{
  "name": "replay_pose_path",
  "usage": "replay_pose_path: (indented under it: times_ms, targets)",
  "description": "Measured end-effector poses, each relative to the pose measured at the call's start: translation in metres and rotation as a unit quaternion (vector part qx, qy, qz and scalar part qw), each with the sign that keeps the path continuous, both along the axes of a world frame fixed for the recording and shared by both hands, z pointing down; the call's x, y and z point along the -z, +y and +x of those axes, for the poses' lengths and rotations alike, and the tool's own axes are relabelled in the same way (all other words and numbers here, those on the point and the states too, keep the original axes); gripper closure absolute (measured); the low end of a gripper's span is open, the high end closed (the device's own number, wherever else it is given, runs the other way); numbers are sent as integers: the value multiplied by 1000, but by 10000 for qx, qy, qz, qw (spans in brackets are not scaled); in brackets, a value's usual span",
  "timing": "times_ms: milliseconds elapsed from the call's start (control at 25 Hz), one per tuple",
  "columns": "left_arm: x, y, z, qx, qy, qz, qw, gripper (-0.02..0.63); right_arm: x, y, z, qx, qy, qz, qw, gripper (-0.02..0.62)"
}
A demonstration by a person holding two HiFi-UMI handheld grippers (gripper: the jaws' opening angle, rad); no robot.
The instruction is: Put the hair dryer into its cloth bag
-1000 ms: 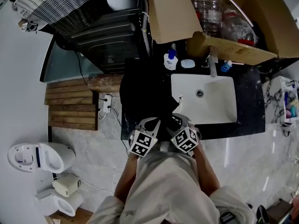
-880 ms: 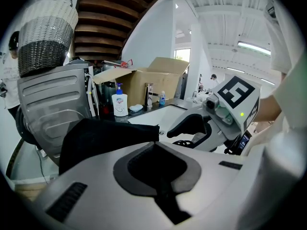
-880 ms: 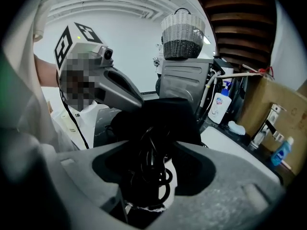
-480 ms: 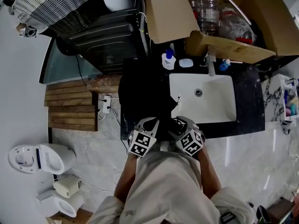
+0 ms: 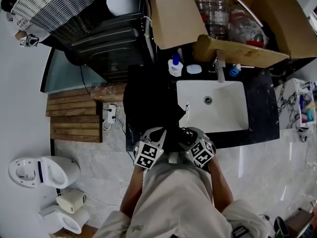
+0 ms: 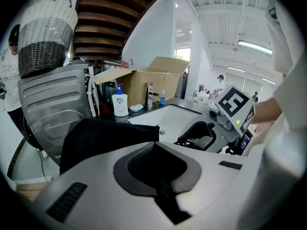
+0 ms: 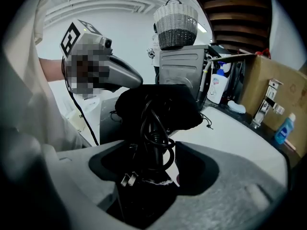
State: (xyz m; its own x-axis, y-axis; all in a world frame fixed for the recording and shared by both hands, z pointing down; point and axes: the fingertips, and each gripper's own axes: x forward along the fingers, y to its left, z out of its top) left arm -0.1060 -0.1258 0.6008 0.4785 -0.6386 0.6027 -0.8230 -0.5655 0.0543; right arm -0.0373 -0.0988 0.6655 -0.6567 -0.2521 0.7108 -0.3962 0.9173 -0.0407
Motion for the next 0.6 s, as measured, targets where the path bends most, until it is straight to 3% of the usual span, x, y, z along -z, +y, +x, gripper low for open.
replay_pose_path:
  times_ms: [120, 400, 440, 600]
  targets:
    - [0, -1, 1, 8, 12, 2, 10000, 600, 2, -5, 1, -104, 67, 18, 9999, 347]
    - [2, 0, 1, 17, 56, 1, 10000, 600, 11, -10, 0, -295, 35, 151, 9994, 364]
    - [2, -1, 1, 12, 58, 1, 10000, 600, 13, -12, 0, -338, 15, 176, 9993, 413]
    - [2, 0, 2, 0, 75, -6, 10000, 600, 14, -14, -1, -301, 53, 223, 9993, 414]
